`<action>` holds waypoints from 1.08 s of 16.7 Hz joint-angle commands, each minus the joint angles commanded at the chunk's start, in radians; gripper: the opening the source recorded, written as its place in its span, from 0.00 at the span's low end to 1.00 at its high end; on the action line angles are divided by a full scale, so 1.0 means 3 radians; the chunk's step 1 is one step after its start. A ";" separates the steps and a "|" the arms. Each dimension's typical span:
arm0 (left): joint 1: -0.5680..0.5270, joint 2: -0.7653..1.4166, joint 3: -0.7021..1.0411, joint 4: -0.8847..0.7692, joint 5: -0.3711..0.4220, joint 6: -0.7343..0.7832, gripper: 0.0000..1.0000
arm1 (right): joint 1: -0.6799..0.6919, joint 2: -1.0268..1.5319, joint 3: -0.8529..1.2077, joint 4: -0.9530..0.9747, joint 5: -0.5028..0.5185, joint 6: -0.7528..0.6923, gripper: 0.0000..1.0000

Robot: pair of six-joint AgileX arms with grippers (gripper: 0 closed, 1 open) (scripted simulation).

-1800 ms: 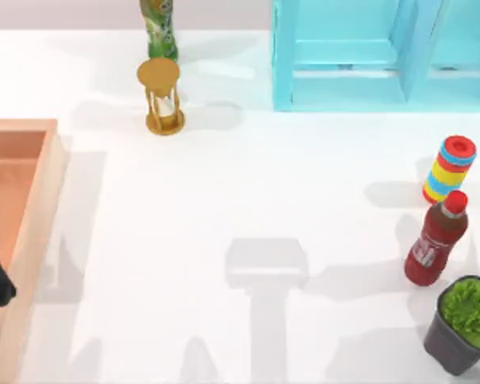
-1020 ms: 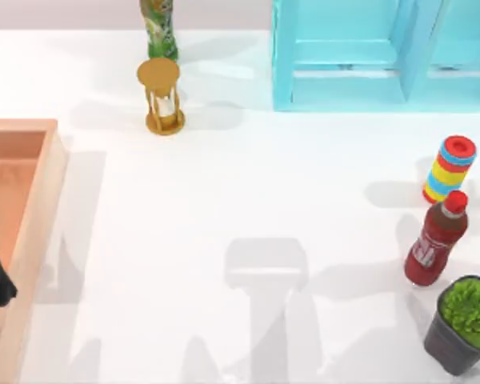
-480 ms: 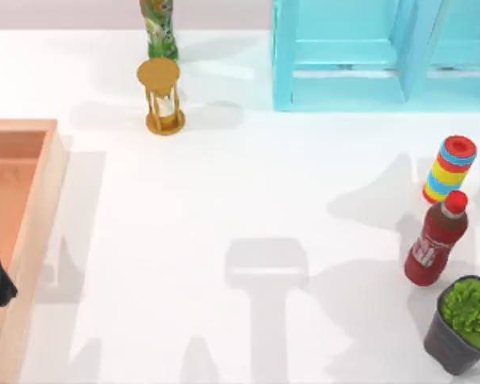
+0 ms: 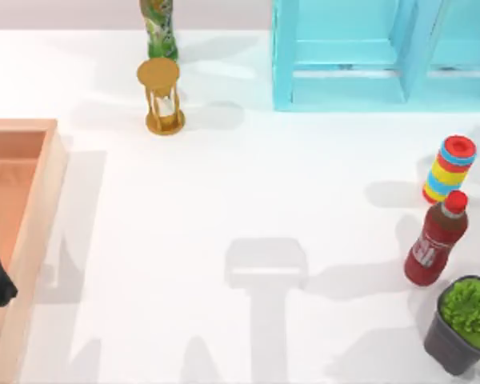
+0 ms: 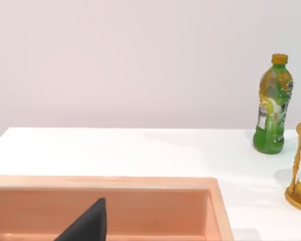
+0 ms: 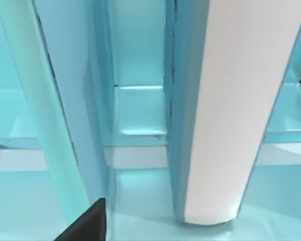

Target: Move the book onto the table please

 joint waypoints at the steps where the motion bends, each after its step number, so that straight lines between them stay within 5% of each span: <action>1: 0.0000 0.0000 0.0000 0.0000 0.0000 0.0000 1.00 | 0.0000 0.0002 0.0001 0.0000 0.0000 0.0000 1.00; 8: 0.0000 0.0000 0.0000 0.0000 0.0000 0.0000 1.00 | 0.0026 0.0059 0.0101 -0.0030 0.0022 0.0011 1.00; 18: 0.0000 0.0000 0.0000 0.0000 0.0000 0.0000 1.00 | 0.0196 0.1090 0.1238 -0.0128 0.0196 0.0081 1.00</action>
